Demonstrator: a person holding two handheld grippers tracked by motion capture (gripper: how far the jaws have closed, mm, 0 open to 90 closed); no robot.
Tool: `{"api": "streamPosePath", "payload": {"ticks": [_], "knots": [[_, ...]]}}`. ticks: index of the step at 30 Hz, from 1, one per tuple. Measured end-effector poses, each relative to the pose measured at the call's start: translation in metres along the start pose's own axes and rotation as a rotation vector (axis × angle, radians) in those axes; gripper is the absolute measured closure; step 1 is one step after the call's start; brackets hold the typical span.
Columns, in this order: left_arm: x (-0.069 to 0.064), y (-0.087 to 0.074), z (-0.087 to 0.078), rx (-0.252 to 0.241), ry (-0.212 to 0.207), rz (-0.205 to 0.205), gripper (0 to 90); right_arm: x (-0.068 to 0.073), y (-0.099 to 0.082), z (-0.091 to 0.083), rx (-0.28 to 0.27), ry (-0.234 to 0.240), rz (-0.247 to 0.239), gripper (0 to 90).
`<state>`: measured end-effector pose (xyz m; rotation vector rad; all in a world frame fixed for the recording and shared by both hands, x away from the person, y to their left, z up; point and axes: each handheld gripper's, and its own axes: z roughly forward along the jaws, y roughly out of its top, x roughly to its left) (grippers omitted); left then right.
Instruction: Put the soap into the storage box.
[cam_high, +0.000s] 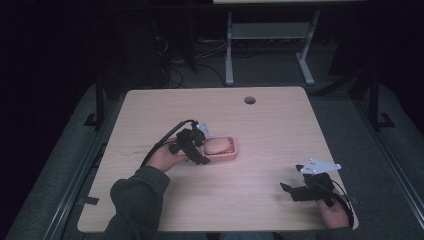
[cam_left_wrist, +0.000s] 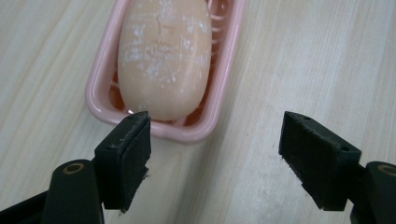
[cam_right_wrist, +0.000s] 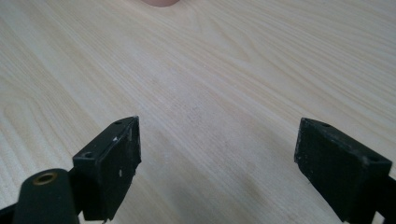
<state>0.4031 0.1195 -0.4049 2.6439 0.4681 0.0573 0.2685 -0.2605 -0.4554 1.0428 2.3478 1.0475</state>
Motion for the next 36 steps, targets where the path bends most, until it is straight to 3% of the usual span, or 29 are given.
{"api": "streamPosePath", "payload": {"ticks": [12, 15, 24, 36], "knots": [[-0.007, -0.018, -0.005, 0.000, 0.004, -0.009, 24.6, 0.001, 0.001, 0.002, 0.006, -0.001, -0.005, 14.1], [-0.010, -0.023, -0.007, -0.020, -0.002, -0.015, 24.5, 0.001, 0.001, 0.002, 0.007, -0.001, -0.004, 14.1], [-0.019, -0.029, -0.008, -0.007, 0.010, 0.007, 24.4, 0.000, 0.000, 0.002, 0.010, -0.007, -0.006, 14.1], [-0.028, -0.048, -0.009, -0.010, 0.010, -0.016, 24.4, 0.000, 0.001, 0.003, 0.015, -0.010, -0.001, 14.1]]}}
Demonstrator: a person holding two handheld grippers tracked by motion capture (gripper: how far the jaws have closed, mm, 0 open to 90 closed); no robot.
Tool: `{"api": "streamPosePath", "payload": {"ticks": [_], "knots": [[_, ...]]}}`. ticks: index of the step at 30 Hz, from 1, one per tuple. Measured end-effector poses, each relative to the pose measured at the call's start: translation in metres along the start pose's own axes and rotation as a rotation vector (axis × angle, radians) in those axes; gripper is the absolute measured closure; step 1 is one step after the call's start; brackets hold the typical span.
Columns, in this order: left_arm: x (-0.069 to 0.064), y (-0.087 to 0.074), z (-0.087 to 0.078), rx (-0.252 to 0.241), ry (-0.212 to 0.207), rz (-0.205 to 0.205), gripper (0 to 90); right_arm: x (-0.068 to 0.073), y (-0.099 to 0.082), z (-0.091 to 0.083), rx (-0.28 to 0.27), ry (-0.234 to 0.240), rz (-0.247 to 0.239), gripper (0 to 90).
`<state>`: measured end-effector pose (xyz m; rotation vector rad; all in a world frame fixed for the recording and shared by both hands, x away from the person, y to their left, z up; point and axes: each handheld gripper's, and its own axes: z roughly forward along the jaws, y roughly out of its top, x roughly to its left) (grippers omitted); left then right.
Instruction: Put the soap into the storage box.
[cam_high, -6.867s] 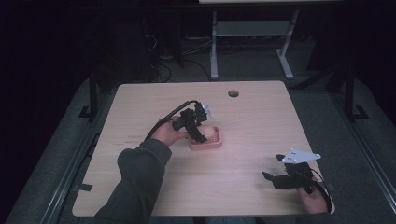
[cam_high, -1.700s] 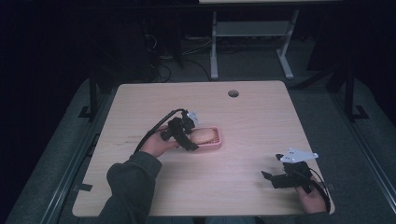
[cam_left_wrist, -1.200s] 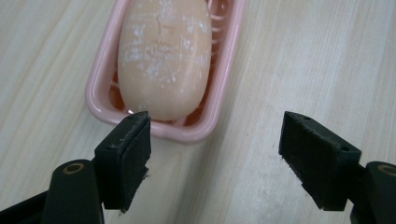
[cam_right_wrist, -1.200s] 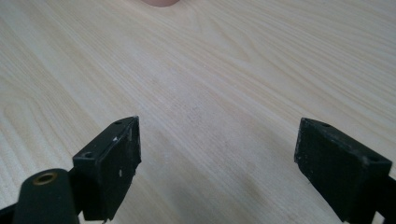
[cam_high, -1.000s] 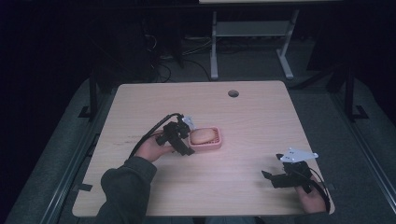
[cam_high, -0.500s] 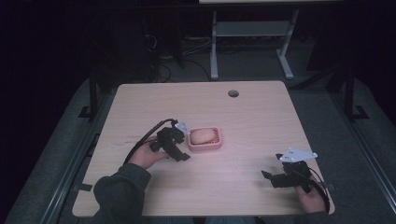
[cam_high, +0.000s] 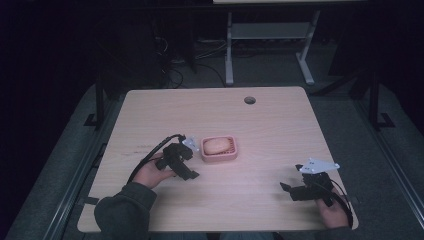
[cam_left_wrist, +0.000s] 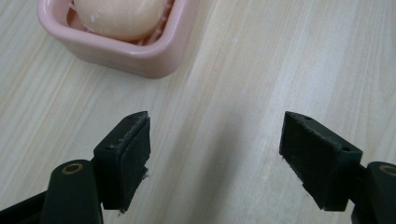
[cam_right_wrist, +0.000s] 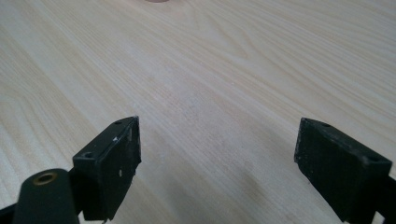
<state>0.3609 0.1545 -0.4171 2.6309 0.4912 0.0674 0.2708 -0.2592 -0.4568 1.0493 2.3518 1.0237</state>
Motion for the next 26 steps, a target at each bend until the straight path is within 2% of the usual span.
{"api": "streamPosePath", "payload": {"ticks": [18, 22, 26], "knots": [[-0.014, -0.029, -0.008, 0.007, 0.018, 0.002, 24.5, 0.001, 0.000, 0.001, 0.003, -0.007, 0.000, 14.1], [-0.021, -0.039, -0.008, 0.005, 0.017, -0.006, 24.4, 0.001, 0.000, 0.001, 0.006, -0.007, 0.000, 14.1], [-0.033, -0.054, -0.011, -0.007, 0.019, -0.011, 24.3, 0.001, -0.001, 0.001, 0.004, -0.008, -0.004, 14.1]]}}
